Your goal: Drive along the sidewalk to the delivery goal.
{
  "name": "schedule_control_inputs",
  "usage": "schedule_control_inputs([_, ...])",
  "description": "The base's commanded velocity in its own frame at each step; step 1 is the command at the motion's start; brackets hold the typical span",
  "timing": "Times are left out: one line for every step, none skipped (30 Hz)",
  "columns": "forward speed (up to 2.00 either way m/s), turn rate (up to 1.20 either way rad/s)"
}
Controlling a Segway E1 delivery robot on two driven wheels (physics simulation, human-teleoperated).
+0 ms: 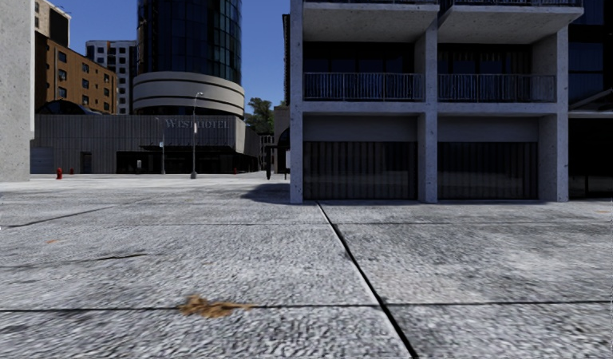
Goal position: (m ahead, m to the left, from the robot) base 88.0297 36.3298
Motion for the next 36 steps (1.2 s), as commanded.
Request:
schedule_control_inputs([2.00,0.48])
schedule_control_inputs([2.00,0.49])
schedule_control_inputs([2.00,0.49])
schedule_control_inputs([2.00,0.49])
schedule_control_inputs([2.00,0.49])
schedule_control_inputs([2.00,0.49])
schedule_control_inputs([2.00,0.49])
schedule_control_inputs([2.00,0.49])
schedule_control_inputs([2.00,0.49])
schedule_control_inputs([2.00,0.49])
schedule_control_inputs([2.00,0.49])
schedule_control_inputs([2.00,0.49])
schedule_control_inputs([2.00,0.48])
schedule_control_inputs([2.00,0.46])
schedule_control_inputs([2.00,0.46])
schedule_control_inputs([2.00,0.41])
schedule_control_inputs([2.00,0.34])
schedule_control_inputs([2.00,0.12])
schedule_control_inputs([2.00,0.00])
schedule_control_inputs([2.00,0.00])
schedule_control_inputs([2.00,0.00])
schedule_control_inputs([2.00,0.00])
schedule_control_inputs([2.00,0.00])
schedule_control_inputs([2.00,0.00])
schedule_control_inputs([2.00,0.00])
schedule_control_inputs([2.00,0.00])
schedule_control_inputs([2.00,0.00])
schedule_control_inputs([2.00,0.00])
schedule_control_inputs([2.00,0.00])
schedule_control_inputs([2.00,0.00])
schedule_control_inputs([2.00,0.00])
schedule_control_inputs([2.00,0.00])
schedule_control_inputs([2.00,0.00])
schedule_control_inputs([2.00,0.00])
schedule_control_inputs([2.00,0.00])
schedule_control_inputs([2.00,0.00])
